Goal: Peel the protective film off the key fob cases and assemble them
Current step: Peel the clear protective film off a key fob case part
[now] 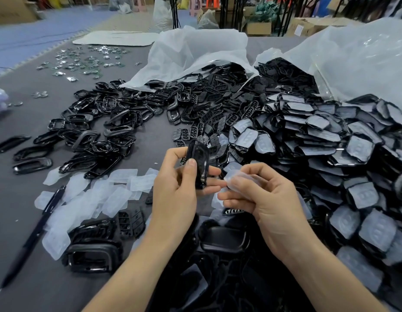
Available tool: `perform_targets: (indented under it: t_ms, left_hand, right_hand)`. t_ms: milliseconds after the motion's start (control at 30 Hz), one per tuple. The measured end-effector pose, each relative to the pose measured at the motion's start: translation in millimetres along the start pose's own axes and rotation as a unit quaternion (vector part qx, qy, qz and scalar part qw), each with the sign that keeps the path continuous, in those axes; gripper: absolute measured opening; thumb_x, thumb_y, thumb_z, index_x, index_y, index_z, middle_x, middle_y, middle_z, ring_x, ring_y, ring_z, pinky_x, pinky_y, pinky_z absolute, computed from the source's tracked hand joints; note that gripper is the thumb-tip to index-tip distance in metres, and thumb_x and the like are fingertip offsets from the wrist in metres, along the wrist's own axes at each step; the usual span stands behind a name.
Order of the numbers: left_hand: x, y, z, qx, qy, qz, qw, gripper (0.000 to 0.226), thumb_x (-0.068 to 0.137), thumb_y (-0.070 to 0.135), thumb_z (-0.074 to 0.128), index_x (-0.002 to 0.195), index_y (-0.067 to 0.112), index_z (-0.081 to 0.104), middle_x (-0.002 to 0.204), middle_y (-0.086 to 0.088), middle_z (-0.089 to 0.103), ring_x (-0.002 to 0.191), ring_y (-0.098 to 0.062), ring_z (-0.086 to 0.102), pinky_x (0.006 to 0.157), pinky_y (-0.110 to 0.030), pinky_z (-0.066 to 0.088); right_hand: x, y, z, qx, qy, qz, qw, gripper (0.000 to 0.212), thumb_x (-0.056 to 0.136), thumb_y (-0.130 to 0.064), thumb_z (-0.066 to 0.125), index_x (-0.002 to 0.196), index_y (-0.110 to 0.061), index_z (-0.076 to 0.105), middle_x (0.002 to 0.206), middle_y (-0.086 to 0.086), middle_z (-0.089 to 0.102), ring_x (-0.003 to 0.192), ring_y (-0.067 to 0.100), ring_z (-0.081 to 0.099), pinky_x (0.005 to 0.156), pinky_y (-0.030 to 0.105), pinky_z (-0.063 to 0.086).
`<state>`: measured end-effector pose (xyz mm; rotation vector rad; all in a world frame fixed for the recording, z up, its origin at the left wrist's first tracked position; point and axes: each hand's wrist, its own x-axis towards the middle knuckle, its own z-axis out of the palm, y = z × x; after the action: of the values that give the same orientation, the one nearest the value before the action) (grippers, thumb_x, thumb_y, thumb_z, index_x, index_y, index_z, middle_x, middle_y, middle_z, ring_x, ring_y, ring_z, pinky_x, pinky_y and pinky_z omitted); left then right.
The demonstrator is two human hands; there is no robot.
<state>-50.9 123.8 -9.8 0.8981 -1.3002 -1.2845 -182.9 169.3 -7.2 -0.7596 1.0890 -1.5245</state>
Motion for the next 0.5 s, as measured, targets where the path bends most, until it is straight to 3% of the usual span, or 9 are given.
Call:
perform_targets:
  t_ms: [233,367,500]
  left_hand:
    - [-1.8,-1.5,0.6,-0.011,0.001,0.015,1.000,0.016,0.103,0.008,0.035,0.104,0.013,0.051,0.081,-0.009,0.073,0.067,-0.022,0.073,0.057,-0.021,0.055]
    - [-0.7,-2.9,-0.1,-0.023,0.007,0.013,1.000,0.018,0.103,0.009,0.035,0.102,0.016,0.051,0.077,-0.008,0.073,0.067,-0.023,0.073,0.058,-0.021,0.055]
    - [0.1,-3.8,-0.7,-0.023,0.013,0.019,0.999,0.019,0.104,0.009,0.035,0.101,0.018,0.051,0.078,-0.007,0.073,0.067,-0.024,0.073,0.058,-0.020,0.055]
  right_hand:
    - [-0.2,-1.0,-1.0,-0.023,-0.016,0.011,1.000,0.018,0.085,0.006,0.058,0.087,-0.007,0.070,0.072,0.015,0.069,0.061,0.023,0.068,0.057,0.024,0.055]
    - [1.2,-0.8,-0.2,0.007,-0.028,0.016,0.999,0.007,0.066,-0.009,0.068,0.070,-0.013,0.072,0.069,0.009,0.066,0.062,0.017,0.064,0.057,0.022,0.053]
    - [2.8,1.7,-0.9,0.065,-0.026,0.024,0.997,0.008,0.063,-0.006,0.064,0.070,-0.007,0.068,0.069,0.007,0.065,0.062,0.014,0.061,0.058,0.020,0.053]
